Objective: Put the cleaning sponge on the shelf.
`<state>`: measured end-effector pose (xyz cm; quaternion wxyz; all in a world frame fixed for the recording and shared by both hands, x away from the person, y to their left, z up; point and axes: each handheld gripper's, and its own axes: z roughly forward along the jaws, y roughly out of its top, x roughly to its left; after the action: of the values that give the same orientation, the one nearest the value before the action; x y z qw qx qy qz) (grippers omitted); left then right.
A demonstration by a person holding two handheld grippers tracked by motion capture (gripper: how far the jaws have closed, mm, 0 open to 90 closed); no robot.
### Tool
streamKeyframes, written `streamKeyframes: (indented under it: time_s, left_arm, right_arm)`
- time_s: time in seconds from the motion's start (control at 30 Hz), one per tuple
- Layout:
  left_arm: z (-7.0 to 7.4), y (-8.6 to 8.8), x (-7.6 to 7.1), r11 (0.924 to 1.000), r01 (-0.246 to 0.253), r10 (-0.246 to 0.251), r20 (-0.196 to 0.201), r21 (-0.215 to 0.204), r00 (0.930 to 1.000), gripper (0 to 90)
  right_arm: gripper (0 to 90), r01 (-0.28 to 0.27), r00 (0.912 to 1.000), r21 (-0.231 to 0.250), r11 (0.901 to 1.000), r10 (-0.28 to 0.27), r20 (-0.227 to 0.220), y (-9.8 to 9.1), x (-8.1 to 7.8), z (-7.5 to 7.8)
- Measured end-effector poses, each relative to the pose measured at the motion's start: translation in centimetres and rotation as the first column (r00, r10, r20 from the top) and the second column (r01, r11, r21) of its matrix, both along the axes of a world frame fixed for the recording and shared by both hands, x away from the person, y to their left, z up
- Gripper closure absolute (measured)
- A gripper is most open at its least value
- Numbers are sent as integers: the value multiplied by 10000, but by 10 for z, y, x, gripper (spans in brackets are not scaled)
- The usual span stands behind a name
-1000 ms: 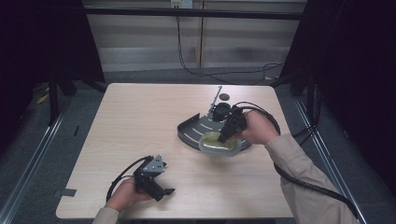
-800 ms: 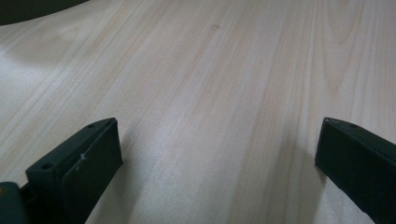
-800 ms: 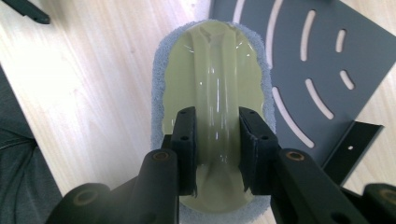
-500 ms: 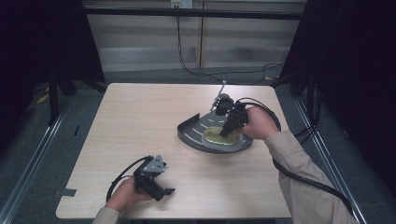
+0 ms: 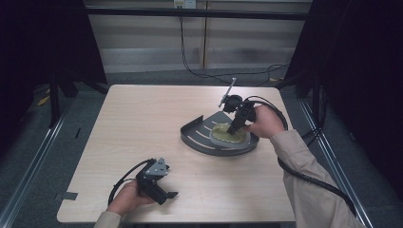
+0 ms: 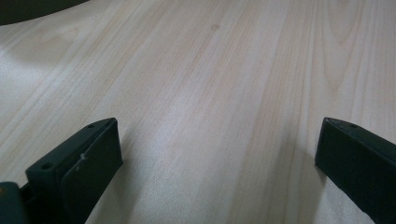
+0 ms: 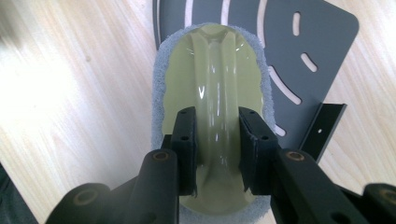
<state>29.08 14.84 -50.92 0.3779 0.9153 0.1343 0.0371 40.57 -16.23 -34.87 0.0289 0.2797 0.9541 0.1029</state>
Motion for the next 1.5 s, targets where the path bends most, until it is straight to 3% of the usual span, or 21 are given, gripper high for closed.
streamKeyframes:
  time_s: [0.3, 0.77, 1.1, 1.5]
  left_arm:
    - [0, 0, 0, 10000, 34, -34, -16, 5, 10000, 0]
    - [0, 0, 0, 10000, 49, -49, -29, -7, 10000, 0]
    - [0, 0, 0, 10000, 31, -31, -25, -16, 10000, 0]
    - [0, 0, 0, 10000, 29, -29, -21, -17, 10000, 0]
  right_arm:
    - [702, 365, 9993, -95, 9993, -365, 5, -6, 6, -3]
    - [702, 495, 9988, -358, 9981, -495, 12, -6, 15, -11]
    - [701, 536, 9985, -292, 9981, -534, 88, -2, 21, -13]
    - [701, 994, 9950, -166, 9949, -994, 44, -10, 28, -21]
